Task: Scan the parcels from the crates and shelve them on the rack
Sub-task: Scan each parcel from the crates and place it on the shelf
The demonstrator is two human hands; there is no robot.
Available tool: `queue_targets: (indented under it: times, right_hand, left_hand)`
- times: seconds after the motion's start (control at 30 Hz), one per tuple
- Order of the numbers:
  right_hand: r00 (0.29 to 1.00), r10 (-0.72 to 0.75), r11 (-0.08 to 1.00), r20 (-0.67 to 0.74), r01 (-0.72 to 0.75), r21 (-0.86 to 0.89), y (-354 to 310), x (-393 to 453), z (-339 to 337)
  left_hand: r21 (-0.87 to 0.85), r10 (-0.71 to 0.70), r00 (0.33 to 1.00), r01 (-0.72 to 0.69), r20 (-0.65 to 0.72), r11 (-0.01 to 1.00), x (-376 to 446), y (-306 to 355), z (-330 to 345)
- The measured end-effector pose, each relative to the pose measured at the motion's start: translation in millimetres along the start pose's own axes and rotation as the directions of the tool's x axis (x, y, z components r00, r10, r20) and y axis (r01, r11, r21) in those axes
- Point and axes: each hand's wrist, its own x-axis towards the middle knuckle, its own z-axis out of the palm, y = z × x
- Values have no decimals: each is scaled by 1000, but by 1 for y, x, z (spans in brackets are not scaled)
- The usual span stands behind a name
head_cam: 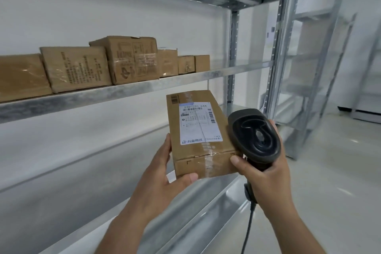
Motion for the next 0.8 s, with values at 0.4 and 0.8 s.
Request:
queue_targets:
  times: [0.4, 0.8]
  right_hand:
    - [998, -51, 996, -35, 48, -76, 50, 144, -133]
    - [995, -50, 998, -85, 54, 40, 90, 249, -135]
  left_hand:
    - [-27, 51, 998, -53, -46, 998, 132, 41, 150]
    - [116, 169, 986, -169, 8, 979, 241, 49, 166]
